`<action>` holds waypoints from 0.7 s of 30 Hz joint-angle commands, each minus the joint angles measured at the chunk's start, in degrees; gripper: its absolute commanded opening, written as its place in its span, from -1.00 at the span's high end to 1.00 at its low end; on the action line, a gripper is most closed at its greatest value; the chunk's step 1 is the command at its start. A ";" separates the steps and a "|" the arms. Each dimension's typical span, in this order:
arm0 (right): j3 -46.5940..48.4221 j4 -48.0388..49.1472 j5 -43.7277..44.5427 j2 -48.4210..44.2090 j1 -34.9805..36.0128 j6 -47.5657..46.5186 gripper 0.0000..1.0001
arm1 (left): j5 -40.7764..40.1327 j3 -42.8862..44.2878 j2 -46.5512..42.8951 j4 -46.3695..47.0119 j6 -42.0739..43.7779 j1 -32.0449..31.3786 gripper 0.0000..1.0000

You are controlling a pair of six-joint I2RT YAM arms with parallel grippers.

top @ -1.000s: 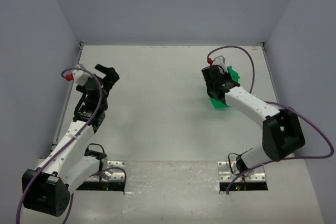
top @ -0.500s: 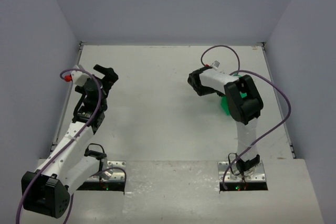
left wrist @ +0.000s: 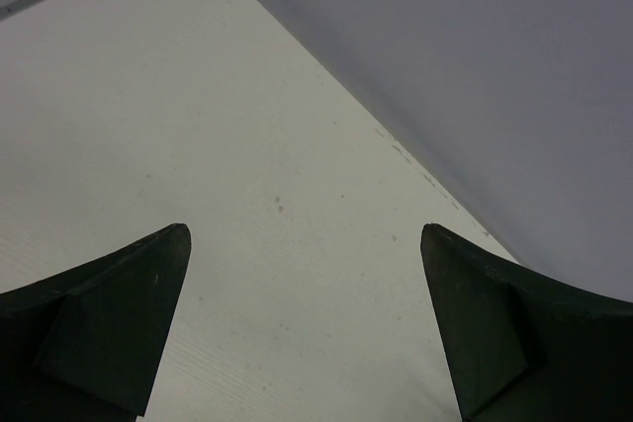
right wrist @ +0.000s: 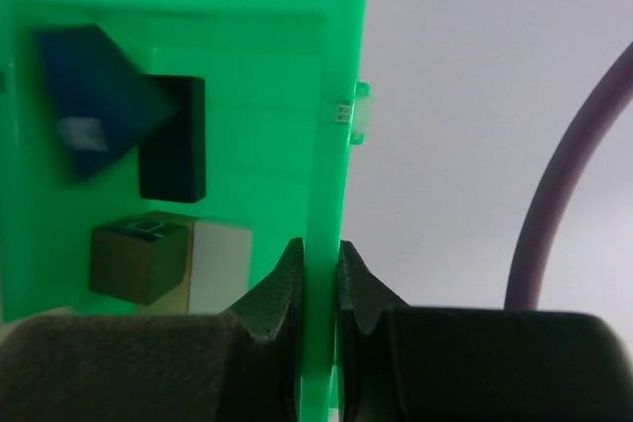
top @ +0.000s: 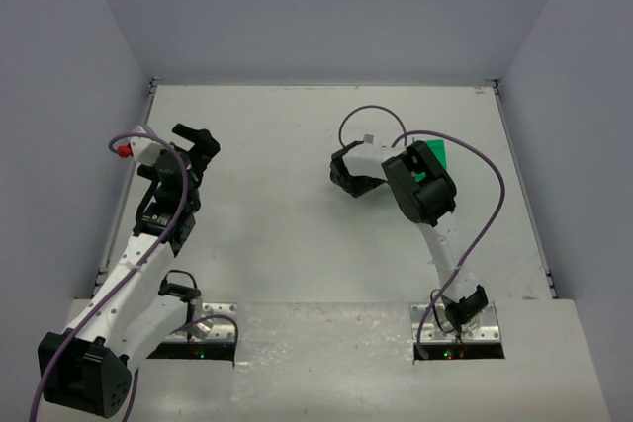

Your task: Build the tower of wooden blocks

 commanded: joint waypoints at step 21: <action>6.07 -10.02 -4.01 2.21 5.80 4.43 1.00 | 0.34 0.48 0.03 1.63 -0.18 0.70 -1.00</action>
